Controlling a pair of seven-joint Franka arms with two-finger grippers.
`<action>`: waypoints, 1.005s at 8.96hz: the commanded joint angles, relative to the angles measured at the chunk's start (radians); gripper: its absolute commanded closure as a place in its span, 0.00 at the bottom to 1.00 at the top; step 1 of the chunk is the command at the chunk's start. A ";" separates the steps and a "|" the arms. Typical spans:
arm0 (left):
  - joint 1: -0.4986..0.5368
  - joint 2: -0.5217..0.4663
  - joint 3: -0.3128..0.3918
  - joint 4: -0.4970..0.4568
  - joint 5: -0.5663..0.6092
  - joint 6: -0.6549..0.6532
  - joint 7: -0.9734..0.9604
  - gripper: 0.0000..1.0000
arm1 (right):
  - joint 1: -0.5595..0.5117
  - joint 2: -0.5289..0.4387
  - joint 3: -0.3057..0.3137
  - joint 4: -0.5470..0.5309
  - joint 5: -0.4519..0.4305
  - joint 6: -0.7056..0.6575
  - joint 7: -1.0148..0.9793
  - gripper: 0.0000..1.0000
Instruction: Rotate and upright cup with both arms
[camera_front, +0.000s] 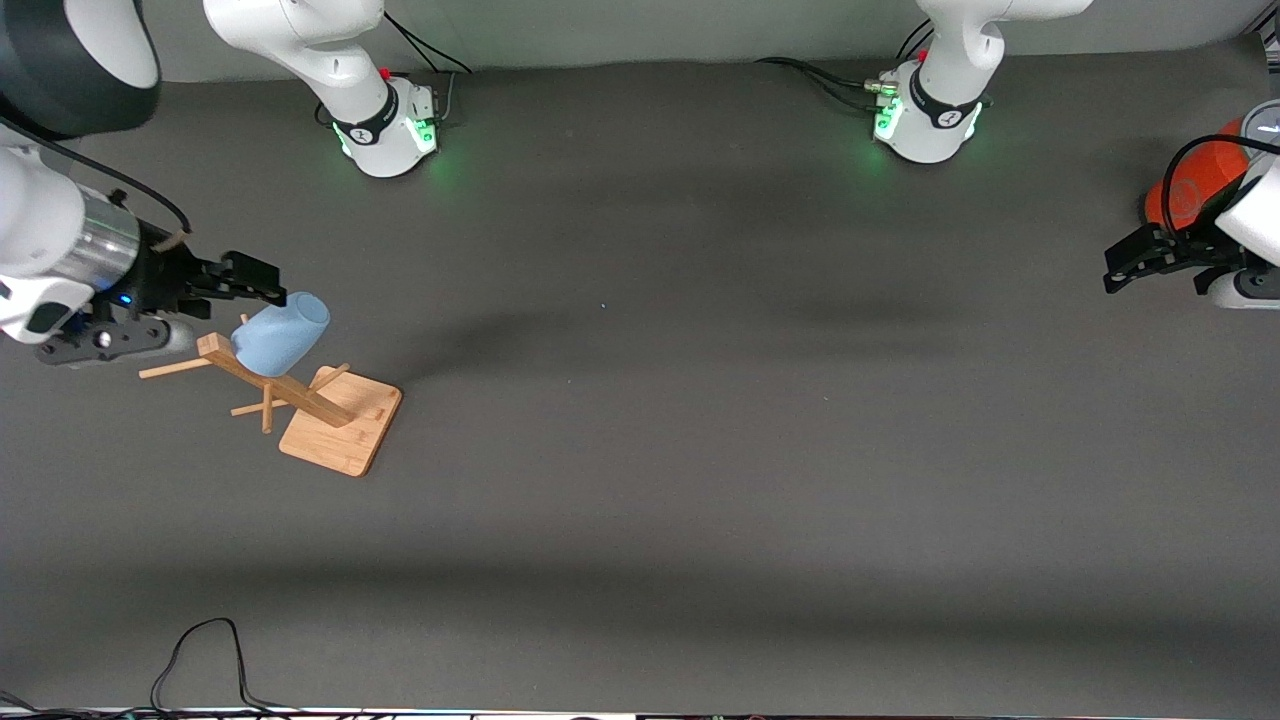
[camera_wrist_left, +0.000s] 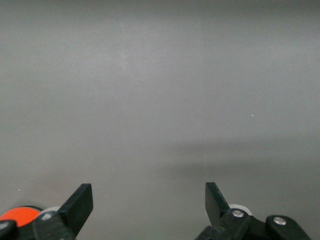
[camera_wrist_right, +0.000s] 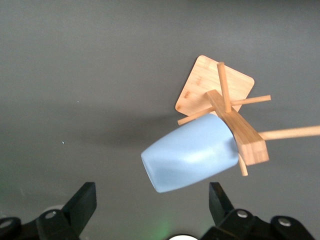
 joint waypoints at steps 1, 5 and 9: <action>-0.008 -0.007 0.005 -0.009 0.006 0.048 -0.007 0.00 | 0.043 0.020 -0.002 0.065 0.016 -0.016 0.027 0.00; 0.001 0.022 0.007 -0.010 0.019 0.112 -0.003 0.00 | 0.132 0.087 -0.002 0.119 0.010 -0.005 0.135 0.00; 0.000 0.042 0.005 -0.007 0.048 0.145 0.021 0.00 | 0.185 0.147 0.001 0.163 0.016 0.000 0.145 0.00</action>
